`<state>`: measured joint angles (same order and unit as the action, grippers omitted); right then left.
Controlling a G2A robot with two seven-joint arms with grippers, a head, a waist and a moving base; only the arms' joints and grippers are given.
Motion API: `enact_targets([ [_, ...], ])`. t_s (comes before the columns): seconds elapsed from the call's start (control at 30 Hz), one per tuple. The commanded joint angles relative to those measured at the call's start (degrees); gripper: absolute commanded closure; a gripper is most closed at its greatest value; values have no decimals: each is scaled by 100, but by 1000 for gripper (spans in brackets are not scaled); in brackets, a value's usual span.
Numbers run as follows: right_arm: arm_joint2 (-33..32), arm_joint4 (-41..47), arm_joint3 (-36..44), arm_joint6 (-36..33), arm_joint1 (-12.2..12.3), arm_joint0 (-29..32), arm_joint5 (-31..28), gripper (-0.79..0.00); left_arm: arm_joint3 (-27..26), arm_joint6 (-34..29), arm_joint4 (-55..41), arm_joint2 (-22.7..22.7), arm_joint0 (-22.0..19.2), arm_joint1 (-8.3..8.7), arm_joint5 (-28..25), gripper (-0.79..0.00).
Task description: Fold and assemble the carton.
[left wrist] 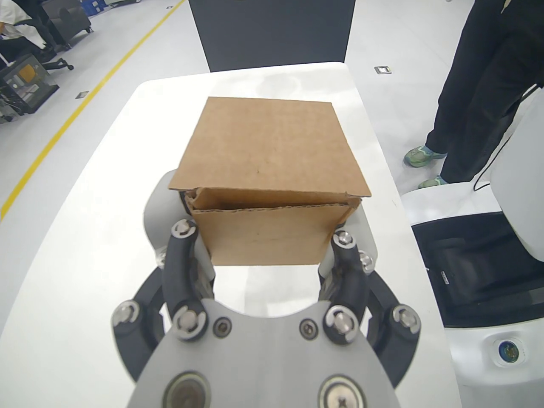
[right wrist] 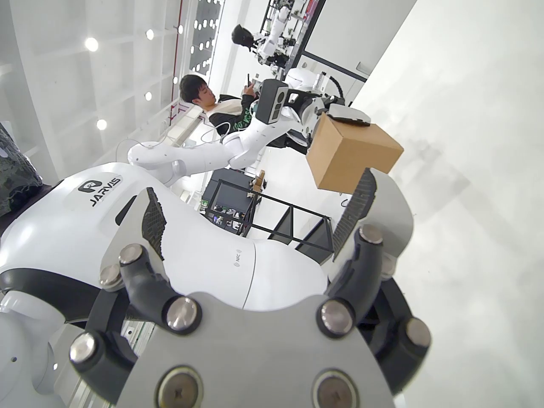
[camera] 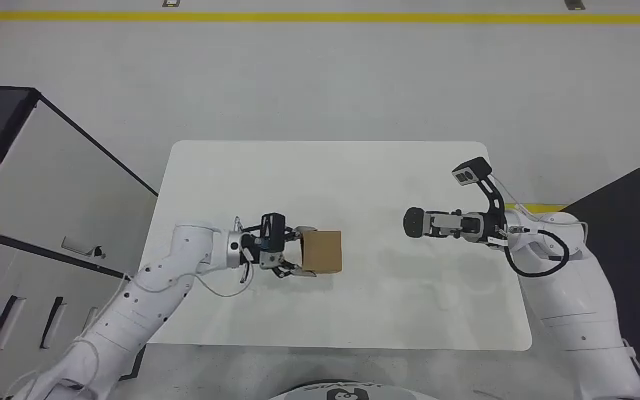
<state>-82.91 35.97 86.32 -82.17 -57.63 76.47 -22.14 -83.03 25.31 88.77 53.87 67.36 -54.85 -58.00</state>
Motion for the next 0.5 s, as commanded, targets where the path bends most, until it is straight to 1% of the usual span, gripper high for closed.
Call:
enact_targets([
  [0.0,0,0,0,0,0,0,0,-785,63,4,-24,-44,-39,-12,0,0],
  [0.23,0,0,0,0,0,0,0,-785,63,4,-24,-44,-39,-12,0,0],
  [0.3,0,0,0,0,0,0,0,-785,11,-62,-14,-67,-18,-23,127,0],
  [0.37,0,0,0,0,0,0,0,-785,162,-139,-129,-141,-76,-61,155,0],
  [0.47,0,0,0,0,0,0,0,-785,437,-180,-219,-369,-317,-162,121,0],
])
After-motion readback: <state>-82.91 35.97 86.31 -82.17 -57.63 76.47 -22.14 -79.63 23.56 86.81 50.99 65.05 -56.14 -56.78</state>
